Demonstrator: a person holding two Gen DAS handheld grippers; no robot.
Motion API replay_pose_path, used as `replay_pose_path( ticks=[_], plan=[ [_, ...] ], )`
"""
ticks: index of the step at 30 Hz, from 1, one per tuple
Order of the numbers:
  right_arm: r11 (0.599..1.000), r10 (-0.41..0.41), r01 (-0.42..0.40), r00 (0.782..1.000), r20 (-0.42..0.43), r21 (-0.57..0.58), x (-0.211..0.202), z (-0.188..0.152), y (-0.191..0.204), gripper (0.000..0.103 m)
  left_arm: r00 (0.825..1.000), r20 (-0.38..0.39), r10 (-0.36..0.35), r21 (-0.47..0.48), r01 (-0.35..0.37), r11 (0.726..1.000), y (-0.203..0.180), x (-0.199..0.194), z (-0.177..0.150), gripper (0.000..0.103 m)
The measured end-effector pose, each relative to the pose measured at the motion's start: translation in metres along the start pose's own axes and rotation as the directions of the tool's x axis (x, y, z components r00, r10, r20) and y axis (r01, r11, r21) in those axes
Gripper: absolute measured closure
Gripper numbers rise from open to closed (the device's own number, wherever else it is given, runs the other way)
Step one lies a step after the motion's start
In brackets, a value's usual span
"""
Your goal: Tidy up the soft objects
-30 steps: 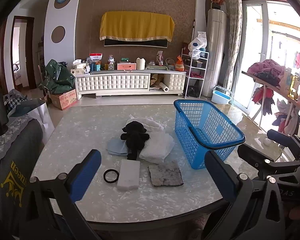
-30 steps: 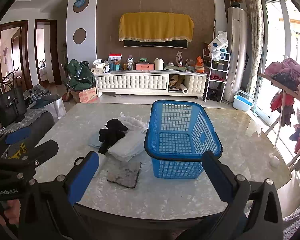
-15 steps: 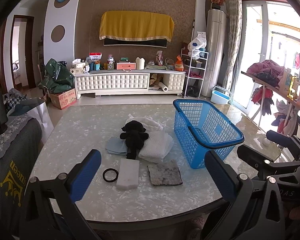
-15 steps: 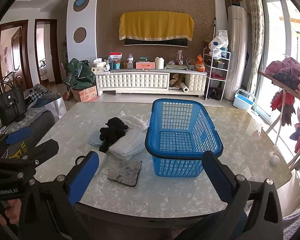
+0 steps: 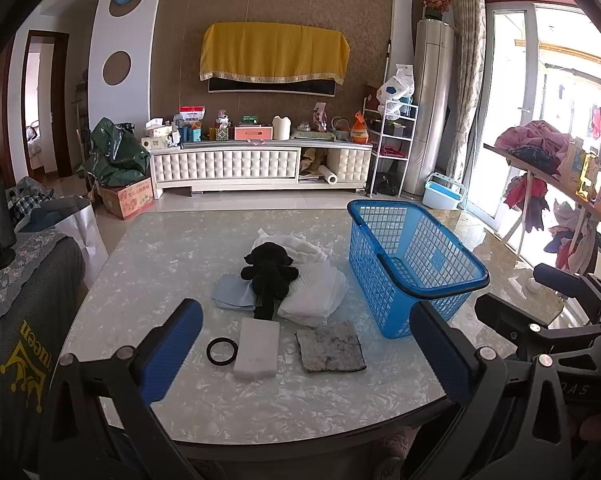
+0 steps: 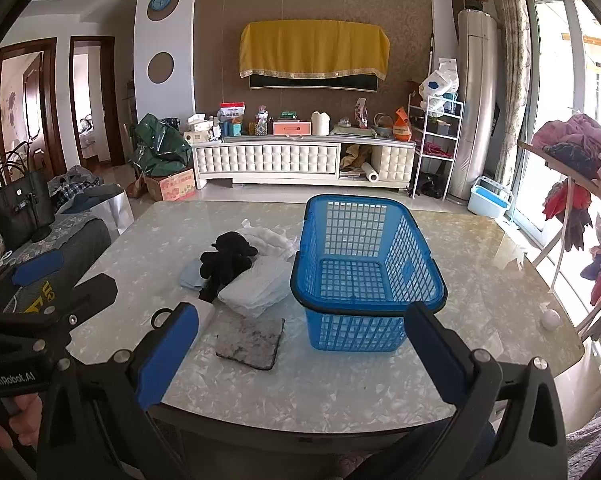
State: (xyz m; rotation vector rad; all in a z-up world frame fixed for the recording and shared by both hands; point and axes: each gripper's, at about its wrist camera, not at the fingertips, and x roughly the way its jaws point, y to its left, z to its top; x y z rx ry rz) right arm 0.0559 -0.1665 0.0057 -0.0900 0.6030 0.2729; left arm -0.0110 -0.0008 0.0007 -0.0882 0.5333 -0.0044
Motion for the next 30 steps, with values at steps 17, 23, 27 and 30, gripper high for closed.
replay_pose_path(
  ticks=[17, 23, 27, 30],
  plan=[
    [1.000, 0.011, -0.011, 1.000, -0.014, -0.004, 0.001, -0.001, 0.002, 0.000, 1.000, -0.002, -0.002, -0.004, 0.002, 1.000, 0.002, 0.000, 0.001, 0.000],
    [1.000, 0.013, -0.013, 1.000, -0.027, -0.003, 0.005, -0.002, 0.002, 0.000, 1.000, -0.010, -0.010, -0.002, 0.010, 1.000, 0.003, 0.004, -0.001, 0.000],
    [1.000, 0.021, -0.021, 0.999, -0.045, 0.001, 0.012, -0.003, 0.002, 0.000, 1.000, -0.025, -0.009, -0.004, 0.009, 1.000, 0.006, 0.010, -0.004, 0.000],
    [1.000, 0.030, -0.030, 0.998, -0.062, 0.003, 0.017, -0.004, 0.004, 0.000, 0.999, -0.049, -0.012, -0.013, 0.012, 1.000, 0.010, 0.018, -0.006, 0.000]
  ],
)
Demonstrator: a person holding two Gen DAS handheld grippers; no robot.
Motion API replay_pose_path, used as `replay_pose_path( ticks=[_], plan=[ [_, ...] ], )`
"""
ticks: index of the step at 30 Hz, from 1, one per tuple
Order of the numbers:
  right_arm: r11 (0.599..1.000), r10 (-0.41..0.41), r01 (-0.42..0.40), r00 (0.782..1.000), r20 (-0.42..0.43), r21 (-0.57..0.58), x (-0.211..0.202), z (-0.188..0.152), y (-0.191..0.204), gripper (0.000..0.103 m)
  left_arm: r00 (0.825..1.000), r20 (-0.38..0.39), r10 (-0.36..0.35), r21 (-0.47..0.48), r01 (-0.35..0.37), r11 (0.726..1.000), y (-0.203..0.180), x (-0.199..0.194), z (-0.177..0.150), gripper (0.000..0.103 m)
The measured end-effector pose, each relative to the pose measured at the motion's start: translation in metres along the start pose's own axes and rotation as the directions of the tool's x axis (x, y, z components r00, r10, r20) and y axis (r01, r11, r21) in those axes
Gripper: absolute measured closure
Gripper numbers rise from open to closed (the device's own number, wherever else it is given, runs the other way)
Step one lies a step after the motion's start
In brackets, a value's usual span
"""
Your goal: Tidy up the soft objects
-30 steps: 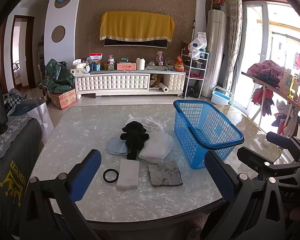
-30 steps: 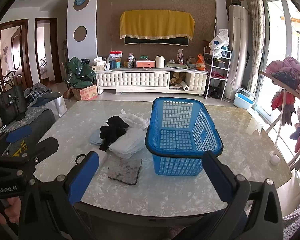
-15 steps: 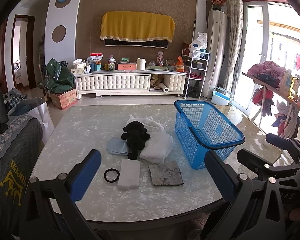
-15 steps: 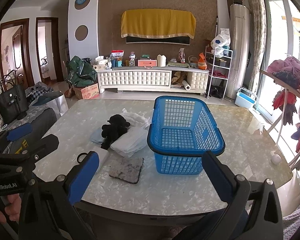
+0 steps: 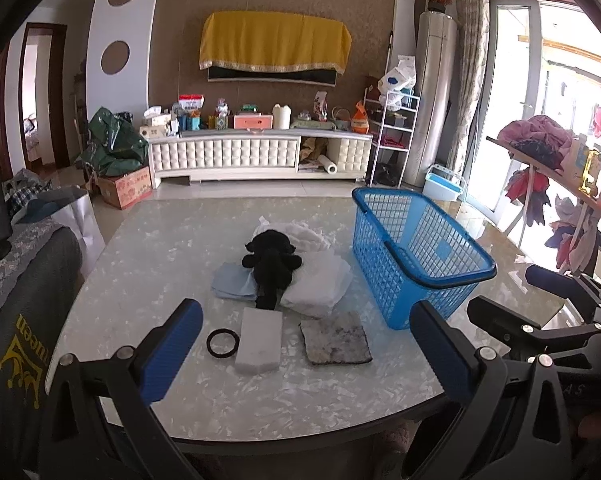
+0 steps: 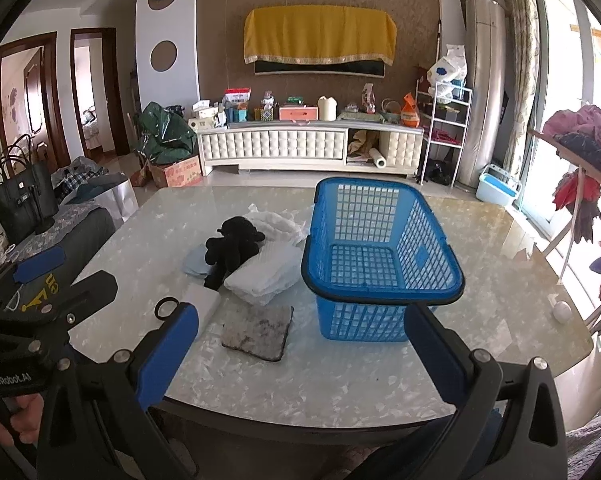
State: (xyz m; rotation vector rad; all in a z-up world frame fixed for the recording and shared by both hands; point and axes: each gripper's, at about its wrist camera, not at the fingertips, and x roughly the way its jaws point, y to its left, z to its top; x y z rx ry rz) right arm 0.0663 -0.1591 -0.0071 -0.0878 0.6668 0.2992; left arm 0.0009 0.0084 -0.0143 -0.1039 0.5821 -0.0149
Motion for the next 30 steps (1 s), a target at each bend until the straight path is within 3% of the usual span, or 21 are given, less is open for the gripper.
replay_pose_path(
  ticks=[16, 30],
  plan=[
    [0.997, 0.074, -0.074, 0.985, -0.156, 0.004, 0.044, 0.001, 0.017, 0.000, 0.986, -0.163, 0.031, -0.028, -0.036, 0.999, 0.058, 0.047, -0.006, 0.000],
    [0.987, 0.121, -0.150, 0.933, -0.339, -0.061, 0.101, -0.006, 0.052, 0.000, 0.934, -0.356, 0.024, -0.062, -0.050, 0.997, 0.118, 0.110, -0.030, 0.000]
  ],
)
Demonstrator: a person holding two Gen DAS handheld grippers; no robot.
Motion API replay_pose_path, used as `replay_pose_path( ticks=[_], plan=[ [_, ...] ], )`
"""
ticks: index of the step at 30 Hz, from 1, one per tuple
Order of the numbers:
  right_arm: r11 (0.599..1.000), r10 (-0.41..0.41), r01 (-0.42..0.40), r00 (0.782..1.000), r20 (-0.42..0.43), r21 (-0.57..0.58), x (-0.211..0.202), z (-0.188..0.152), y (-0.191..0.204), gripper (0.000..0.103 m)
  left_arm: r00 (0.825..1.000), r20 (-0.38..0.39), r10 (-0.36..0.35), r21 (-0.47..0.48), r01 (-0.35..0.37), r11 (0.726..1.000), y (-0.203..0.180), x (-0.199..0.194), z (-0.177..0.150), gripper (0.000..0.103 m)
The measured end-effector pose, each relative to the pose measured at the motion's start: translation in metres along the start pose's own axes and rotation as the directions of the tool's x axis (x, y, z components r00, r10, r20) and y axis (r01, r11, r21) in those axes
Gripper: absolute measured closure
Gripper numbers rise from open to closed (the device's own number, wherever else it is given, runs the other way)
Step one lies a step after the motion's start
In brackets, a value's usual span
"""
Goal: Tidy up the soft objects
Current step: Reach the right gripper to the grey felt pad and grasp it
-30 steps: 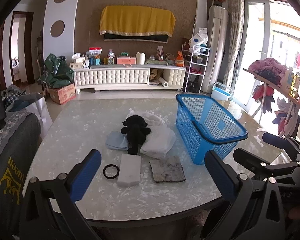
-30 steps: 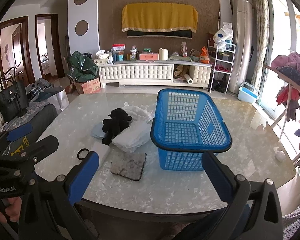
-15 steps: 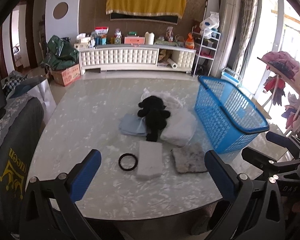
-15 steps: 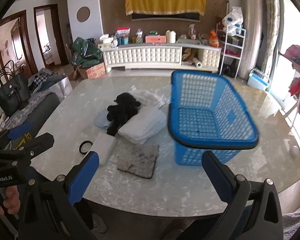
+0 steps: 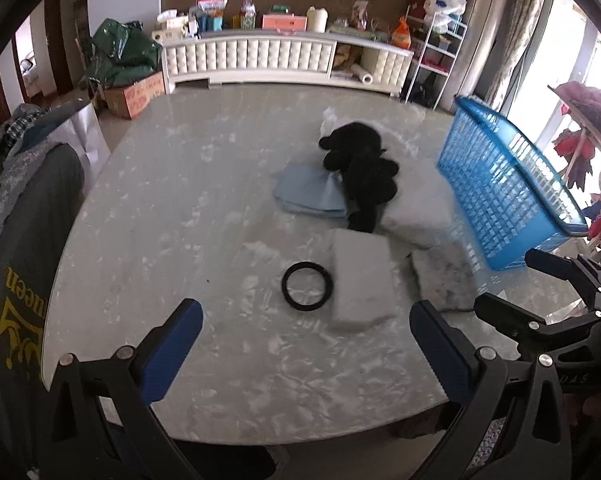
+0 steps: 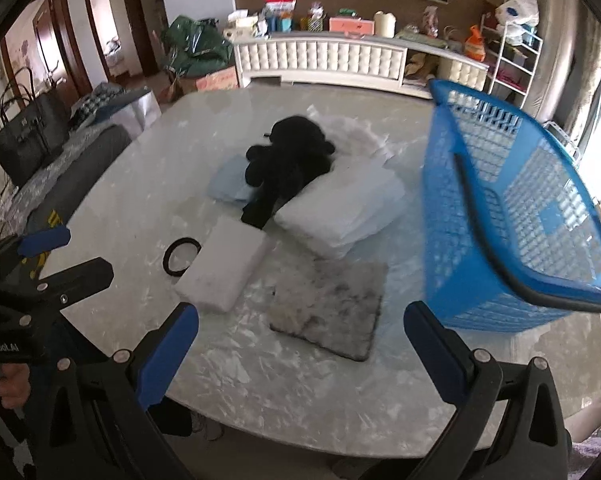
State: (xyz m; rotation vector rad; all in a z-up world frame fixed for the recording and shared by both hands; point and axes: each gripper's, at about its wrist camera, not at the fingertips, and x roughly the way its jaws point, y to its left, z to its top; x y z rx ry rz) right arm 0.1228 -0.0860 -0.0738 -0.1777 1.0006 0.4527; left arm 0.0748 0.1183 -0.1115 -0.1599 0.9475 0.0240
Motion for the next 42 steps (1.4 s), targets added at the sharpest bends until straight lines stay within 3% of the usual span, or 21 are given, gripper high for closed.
replay_pose_path(
  ticks=[6, 15, 20, 28, 30, 32, 38, 42],
  plan=[
    [1.000, -0.023, 0.022, 0.997, -0.072, -0.012, 0.029, 0.009, -0.002, 0.000, 0.997, -0.076, -0.017, 0.005, 0.018, 1.000, 0.010, 0.032, 0.010, 0.000],
    [0.999, -0.043, 0.042, 0.982, -0.182, -0.008, 0.057, 0.009, -0.008, 0.023, 0.981, -0.190, -0.027, 0.035, 0.034, 0.999, 0.022, 0.081, 0.014, 0.000],
    [0.998, -0.061, 0.060, 0.972, -0.227, -0.013, 0.062, 0.003, -0.015, 0.035, 0.977, -0.211, -0.022, 0.049, 0.033, 0.998, 0.026, 0.092, 0.014, 0.000],
    [0.997, -0.077, 0.073, 0.974, -0.214, -0.026, 0.059, 0.000, -0.014, 0.042, 0.972, -0.235, -0.007, 0.069, 0.024, 0.997, 0.035, 0.105, 0.019, 0.000],
    [0.997, -0.075, 0.070, 0.975, -0.209, -0.028, 0.060, -0.002, -0.012, 0.047, 0.969, -0.245, -0.006, 0.073, 0.025, 0.997, 0.036, 0.109, 0.020, 0.000],
    [0.997, -0.076, 0.071, 0.976, -0.202, -0.031, 0.065, -0.005, -0.012, 0.060, 0.965, -0.262, -0.015, 0.074, 0.036, 0.997, 0.036, 0.111, 0.022, 0.000],
    [0.997, -0.081, 0.076, 0.978, -0.194, -0.029, 0.074, -0.006, -0.019, 0.075, 0.961, -0.278, 0.006, 0.109, 0.025, 0.994, 0.030, 0.117, 0.027, 0.006],
    [0.997, -0.077, 0.074, 0.979, -0.190, -0.024, 0.070, -0.015, -0.026, 0.082, 0.956, -0.293, 0.020, 0.146, 0.024, 0.989, 0.026, 0.118, 0.030, 0.019]
  ],
)
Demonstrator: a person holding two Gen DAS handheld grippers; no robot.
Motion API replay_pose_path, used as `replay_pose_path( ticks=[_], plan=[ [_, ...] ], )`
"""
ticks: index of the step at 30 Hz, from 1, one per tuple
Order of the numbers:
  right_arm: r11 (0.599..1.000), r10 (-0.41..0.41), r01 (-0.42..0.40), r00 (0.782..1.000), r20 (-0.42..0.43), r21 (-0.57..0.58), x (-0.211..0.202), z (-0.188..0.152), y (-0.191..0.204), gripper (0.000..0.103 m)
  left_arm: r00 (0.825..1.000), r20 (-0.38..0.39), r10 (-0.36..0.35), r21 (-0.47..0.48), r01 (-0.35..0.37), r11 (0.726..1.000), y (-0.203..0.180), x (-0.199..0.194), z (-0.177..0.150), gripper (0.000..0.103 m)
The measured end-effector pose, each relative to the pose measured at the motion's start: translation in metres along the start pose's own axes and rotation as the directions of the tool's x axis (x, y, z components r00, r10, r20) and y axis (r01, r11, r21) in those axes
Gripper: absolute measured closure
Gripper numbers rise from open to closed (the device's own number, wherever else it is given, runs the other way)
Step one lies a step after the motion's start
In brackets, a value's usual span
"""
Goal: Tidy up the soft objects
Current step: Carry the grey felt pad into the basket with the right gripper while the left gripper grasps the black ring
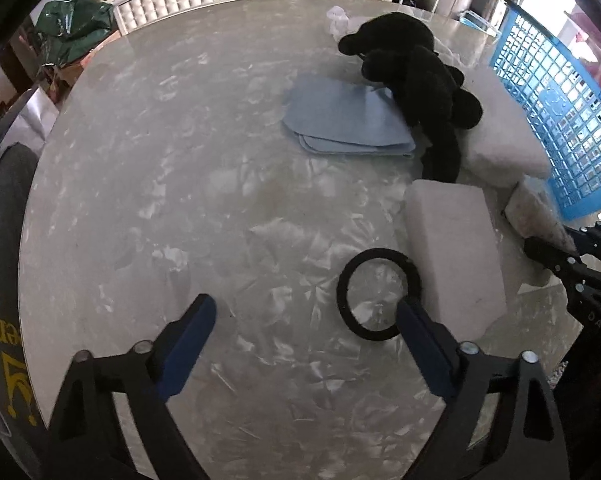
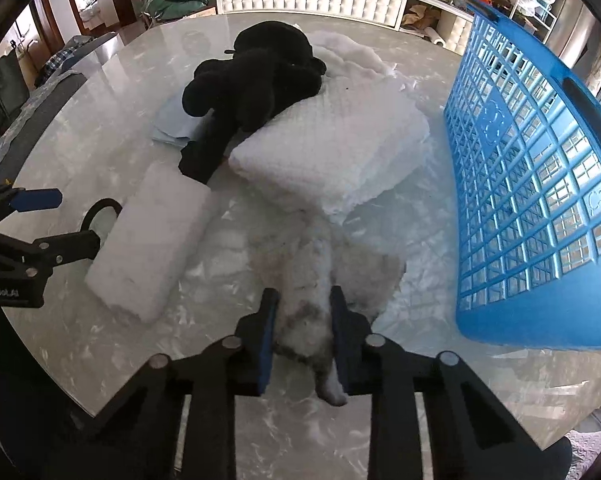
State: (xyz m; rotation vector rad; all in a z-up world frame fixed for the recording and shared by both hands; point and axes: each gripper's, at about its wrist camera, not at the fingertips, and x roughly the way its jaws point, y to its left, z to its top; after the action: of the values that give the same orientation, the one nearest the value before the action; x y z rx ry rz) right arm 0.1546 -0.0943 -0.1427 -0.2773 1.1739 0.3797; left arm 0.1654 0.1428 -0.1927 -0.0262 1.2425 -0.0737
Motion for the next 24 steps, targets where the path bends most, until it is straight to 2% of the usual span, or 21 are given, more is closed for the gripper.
replay_pose_path(
  ticks=[1, 5, 11, 13, 16, 19, 24],
  plan=[
    [1.000, 0.005, -0.005, 1.000, -0.001, 0.010, 0.000, -0.001, -0.002, 0.083, 1.000, -0.007, 0.011, 0.007, -0.011, 1.000, -0.001, 0.000, 0.001, 0.025],
    [1.000, 0.012, -0.012, 1.000, 0.005, 0.015, -0.003, -0.003, -0.003, 0.088, 0.999, -0.012, 0.040, 0.033, -0.040, 0.999, -0.004, 0.000, 0.006, 0.034],
    [0.999, 0.038, -0.039, 0.999, 0.023, 0.031, -0.017, -0.007, -0.011, 0.089, 0.999, -0.016, 0.041, 0.016, -0.040, 0.999, 0.001, -0.005, 0.008, 0.064],
    [0.999, 0.043, -0.044, 0.999, 0.026, 0.026, -0.022, -0.006, -0.011, 0.089, 0.999, -0.019, 0.042, -0.003, -0.042, 0.999, 0.004, -0.009, 0.009, 0.082],
    [0.998, 0.057, -0.058, 0.998, 0.041, 0.023, -0.033, -0.006, -0.013, 0.089, 0.999, -0.021, 0.032, -0.014, -0.033, 0.999, 0.009, -0.012, 0.010, 0.094],
    [0.998, 0.066, -0.067, 0.996, 0.055, 0.011, -0.041, 0.004, -0.007, 0.089, 1.000, -0.021, 0.019, -0.024, -0.020, 1.000, 0.021, -0.014, 0.005, 0.099],
    [0.998, 0.063, -0.062, 0.993, 0.101, -0.015, -0.070, 0.013, -0.009, 0.089, 1.000, -0.013, 0.000, -0.044, -0.001, 0.999, 0.019, -0.016, -0.004, 0.099]
  ],
)
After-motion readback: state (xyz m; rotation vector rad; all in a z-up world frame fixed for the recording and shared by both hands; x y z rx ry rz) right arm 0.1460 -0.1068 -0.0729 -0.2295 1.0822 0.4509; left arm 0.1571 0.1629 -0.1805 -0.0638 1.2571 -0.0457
